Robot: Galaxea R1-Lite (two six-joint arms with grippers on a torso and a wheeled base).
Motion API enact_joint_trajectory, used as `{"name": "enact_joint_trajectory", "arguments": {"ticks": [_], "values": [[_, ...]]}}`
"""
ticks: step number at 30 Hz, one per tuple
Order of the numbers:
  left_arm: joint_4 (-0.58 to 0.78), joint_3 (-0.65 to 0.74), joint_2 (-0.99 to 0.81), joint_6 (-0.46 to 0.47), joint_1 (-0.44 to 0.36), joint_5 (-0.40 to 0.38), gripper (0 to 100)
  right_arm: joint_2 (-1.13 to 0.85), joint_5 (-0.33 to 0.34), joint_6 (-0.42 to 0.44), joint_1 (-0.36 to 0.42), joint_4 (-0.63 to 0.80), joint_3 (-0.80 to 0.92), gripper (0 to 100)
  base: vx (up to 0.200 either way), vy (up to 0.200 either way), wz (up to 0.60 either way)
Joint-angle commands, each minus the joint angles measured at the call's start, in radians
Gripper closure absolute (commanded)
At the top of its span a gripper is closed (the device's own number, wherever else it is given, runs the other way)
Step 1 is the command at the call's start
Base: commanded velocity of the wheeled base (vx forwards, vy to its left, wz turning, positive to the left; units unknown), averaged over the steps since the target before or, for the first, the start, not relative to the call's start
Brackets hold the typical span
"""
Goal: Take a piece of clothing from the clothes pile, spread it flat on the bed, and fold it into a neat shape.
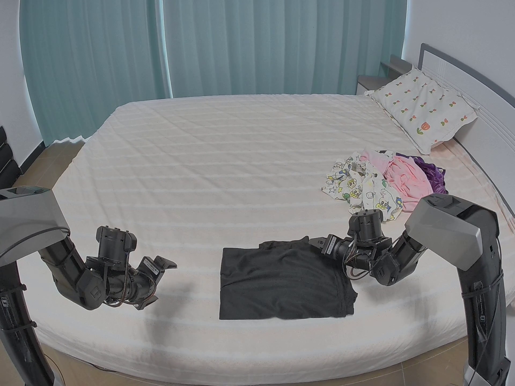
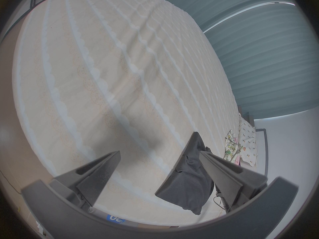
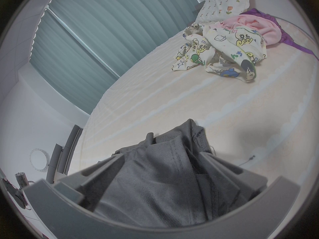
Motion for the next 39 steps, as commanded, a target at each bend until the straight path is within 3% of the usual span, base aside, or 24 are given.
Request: {"name": "enact_joint_trajectory", "arguments": {"ticks": [1, 24, 25, 33, 39], "values": [[0.000, -0.002, 0.003, 0.000, 0.000, 0.000, 0, 0.049, -0.001, 0.002, -0.001, 0.001, -0.038, 100, 0.000, 0.000, 0.00], [0.000, 0.000, 0.008, 0.000, 0.000, 0.000, 0, 0.038, -0.008, 0.052, -0.081, 0.004, -0.095, 100, 0.000, 0.000, 0.00], [0.000, 0.000, 0.008, 0.000, 0.000, 0.000, 0, 0.038, -0.008, 0.052, -0.081, 0.004, -0.095, 0, 0.000, 0.000, 0.00], [0.000, 0.000, 0.008, 0.000, 0.000, 0.000, 0, -0.002, -0.002, 0.052, -0.092, -0.010, -0.039, 0, 0.000, 0.000, 0.00], [0.000, 0.000, 0.008, 0.000, 0.000, 0.000, 0, -0.109, 0.025, 0.052, -0.084, -0.077, 0.198, 0, 0.000, 0.000, 0.00]]}}
